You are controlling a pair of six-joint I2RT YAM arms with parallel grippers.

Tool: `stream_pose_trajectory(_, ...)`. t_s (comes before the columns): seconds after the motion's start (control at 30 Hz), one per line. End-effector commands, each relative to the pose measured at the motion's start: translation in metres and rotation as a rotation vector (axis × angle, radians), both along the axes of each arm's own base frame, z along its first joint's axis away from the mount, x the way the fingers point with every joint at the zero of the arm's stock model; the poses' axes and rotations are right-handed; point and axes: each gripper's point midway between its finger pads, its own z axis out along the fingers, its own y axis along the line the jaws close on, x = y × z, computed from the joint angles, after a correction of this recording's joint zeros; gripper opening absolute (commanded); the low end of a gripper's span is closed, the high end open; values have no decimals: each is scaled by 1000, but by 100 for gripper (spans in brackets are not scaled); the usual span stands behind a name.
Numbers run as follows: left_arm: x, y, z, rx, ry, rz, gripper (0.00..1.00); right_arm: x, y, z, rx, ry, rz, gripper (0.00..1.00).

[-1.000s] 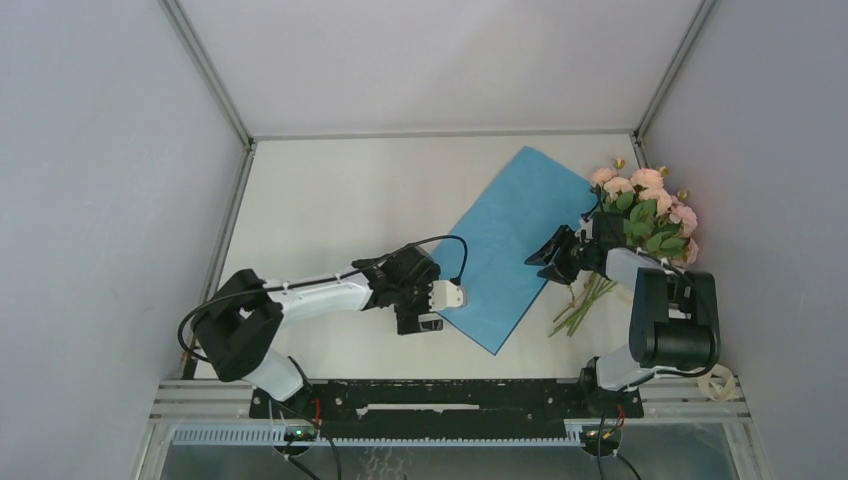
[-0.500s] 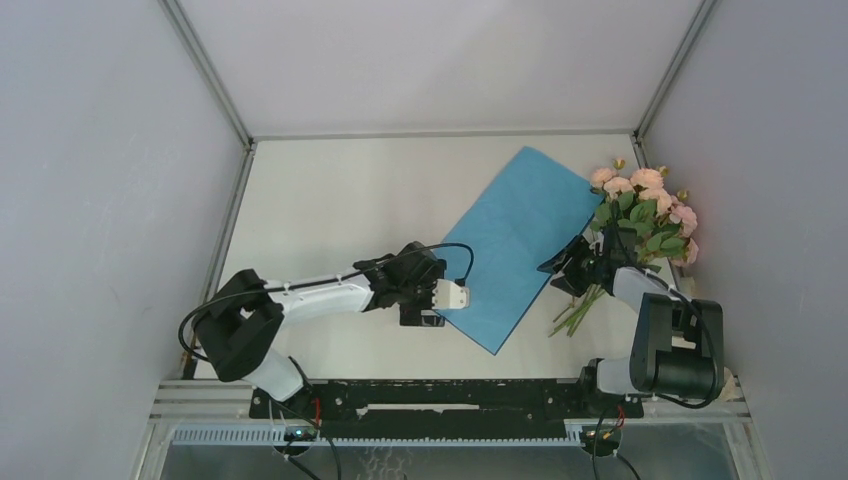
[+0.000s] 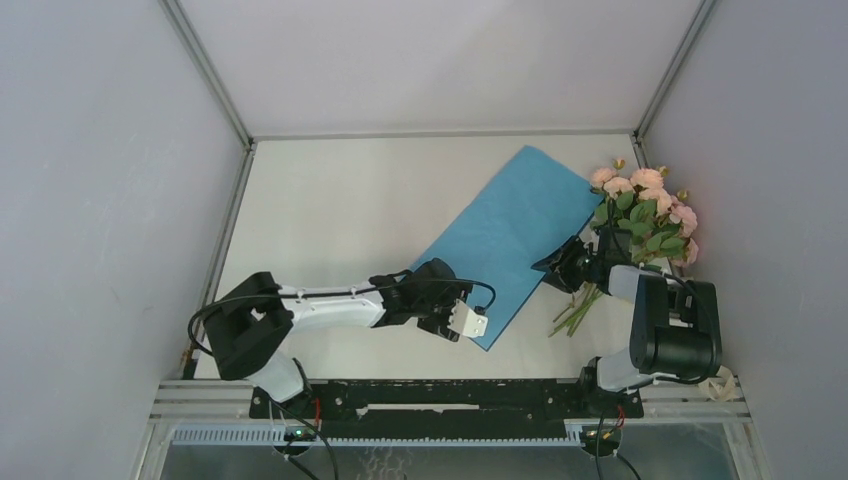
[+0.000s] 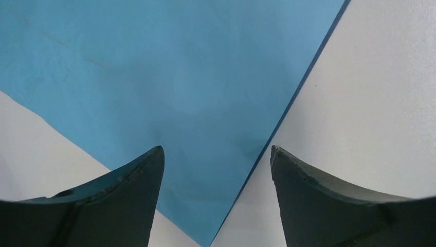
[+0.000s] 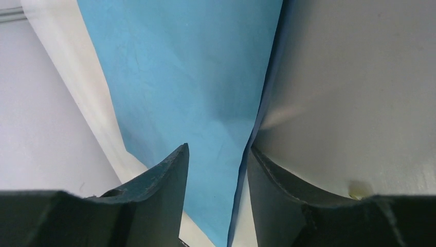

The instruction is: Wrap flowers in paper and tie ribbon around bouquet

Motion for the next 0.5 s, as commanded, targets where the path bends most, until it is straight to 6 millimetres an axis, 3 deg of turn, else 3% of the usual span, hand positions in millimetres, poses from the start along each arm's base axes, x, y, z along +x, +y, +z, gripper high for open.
stream_pose_trajectory(0.0, 7, -7, -7, 5, -68, -34, 78, 5, 6, 2, 10, -33, 16, 53)
stream_pose_trajectory(0.27, 9, -1, -29, 71, -60, -20, 73, 6, 12, 10, 23, -72, 38, 46)
stream_pose_trajectory(0.47, 7, -2, -33, 74, -47, -13, 70, 7, 23, 15, 39, -86, 62, 45)
